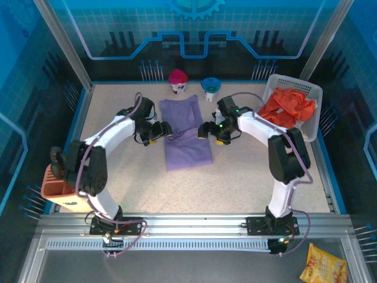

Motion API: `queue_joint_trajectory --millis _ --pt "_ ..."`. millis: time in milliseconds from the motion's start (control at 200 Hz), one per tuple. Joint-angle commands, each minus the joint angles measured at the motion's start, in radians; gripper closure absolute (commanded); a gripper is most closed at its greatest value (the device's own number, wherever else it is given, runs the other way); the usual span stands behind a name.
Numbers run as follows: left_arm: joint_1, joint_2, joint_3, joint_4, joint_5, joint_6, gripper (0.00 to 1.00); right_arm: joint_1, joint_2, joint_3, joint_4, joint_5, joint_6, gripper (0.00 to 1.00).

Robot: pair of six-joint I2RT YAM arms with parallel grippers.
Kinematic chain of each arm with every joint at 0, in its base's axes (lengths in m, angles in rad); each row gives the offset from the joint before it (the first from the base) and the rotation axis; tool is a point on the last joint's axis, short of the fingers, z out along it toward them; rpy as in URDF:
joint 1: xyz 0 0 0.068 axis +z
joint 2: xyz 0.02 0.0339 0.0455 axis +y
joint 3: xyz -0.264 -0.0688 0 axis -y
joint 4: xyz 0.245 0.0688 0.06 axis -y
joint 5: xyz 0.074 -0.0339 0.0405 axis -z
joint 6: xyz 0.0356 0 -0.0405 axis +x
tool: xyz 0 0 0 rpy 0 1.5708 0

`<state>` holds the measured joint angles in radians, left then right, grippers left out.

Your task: Fold and stack the t-shirts

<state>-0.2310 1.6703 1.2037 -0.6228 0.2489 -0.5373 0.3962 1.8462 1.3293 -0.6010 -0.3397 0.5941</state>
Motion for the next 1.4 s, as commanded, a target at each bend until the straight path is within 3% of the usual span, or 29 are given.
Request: queue_joint_trajectory --millis 0,155,355,565,886,1056,1346,1396 --pt "-0.007 -0.098 -0.162 0.037 0.114 -0.034 0.22 -0.01 -0.121 -0.153 0.04 -0.019 0.026 0.13" --pt "-0.069 -0.196 -0.335 0.107 0.126 -0.089 0.26 -0.003 -0.218 -0.335 0.117 -0.051 0.075 0.2" --pt "-0.125 -0.195 -0.455 0.265 0.142 -0.164 0.35 0.029 -0.155 -0.374 0.203 -0.084 0.095 0.27" --pt "-0.135 -0.135 -0.465 0.376 0.132 -0.201 0.4 0.065 -0.074 -0.313 0.218 -0.07 0.11 0.33" --pt "-0.137 -0.058 -0.425 0.411 0.135 -0.207 0.47 0.07 -0.038 -0.292 0.281 -0.082 0.136 0.41" --pt "-0.138 -0.047 -0.421 0.415 0.131 -0.21 0.58 0.073 -0.022 -0.289 0.279 -0.081 0.139 0.47" --pt "-0.137 -0.064 -0.447 0.446 0.103 -0.231 0.74 0.079 -0.045 -0.335 0.276 -0.067 0.142 0.67" --pt "-0.137 -0.063 -0.45 0.445 0.102 -0.233 0.82 0.081 -0.048 -0.345 0.279 -0.064 0.143 0.72"
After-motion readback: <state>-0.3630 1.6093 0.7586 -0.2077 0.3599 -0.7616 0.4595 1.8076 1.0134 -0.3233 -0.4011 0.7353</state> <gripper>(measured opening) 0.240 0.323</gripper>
